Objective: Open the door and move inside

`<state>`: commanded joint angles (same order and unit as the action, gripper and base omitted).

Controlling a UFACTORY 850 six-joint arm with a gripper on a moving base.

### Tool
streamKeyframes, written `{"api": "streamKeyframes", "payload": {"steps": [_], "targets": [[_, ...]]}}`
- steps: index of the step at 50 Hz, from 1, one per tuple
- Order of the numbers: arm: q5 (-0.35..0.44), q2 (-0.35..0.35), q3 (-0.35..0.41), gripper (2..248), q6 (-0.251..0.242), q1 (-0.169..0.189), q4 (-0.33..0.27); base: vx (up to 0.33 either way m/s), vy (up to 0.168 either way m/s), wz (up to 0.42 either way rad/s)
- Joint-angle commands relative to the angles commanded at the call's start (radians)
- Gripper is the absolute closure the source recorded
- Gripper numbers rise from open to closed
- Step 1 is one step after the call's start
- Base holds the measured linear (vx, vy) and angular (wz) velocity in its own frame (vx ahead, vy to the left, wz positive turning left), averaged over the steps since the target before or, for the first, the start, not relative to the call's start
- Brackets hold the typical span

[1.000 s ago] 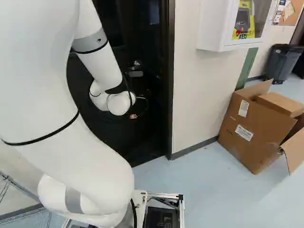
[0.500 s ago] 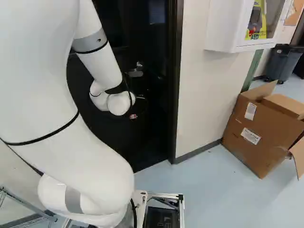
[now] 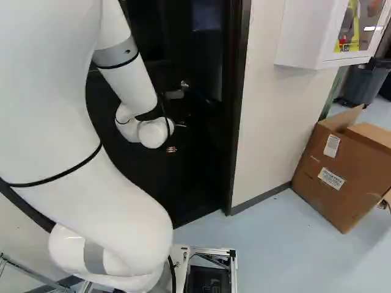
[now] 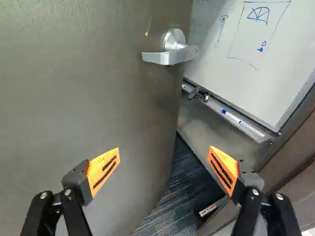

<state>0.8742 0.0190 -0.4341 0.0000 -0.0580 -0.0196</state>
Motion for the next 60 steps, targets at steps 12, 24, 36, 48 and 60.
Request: {"api": "streamKeyframes", "payload": {"steps": [12,24,36,48,60], "targets": [[0.0,0.0,0.0,3,0.0,0.0,0.0,0.061,0.075,-0.012],[0.0,0.0,0.0,3,0.0,0.0,0.0,0.054,0.065,-0.012],[0.0,0.0,0.0,3,0.0,0.0,0.0,0.014,0.017,-0.007],[0.0,0.001,-0.001,3,0.0,-0.001,0.0,-0.001,-0.002,0.001],[0.0,0.016,-0.016,3,0.0,-0.012,0.0,0.0,0.0,0.0]]}}
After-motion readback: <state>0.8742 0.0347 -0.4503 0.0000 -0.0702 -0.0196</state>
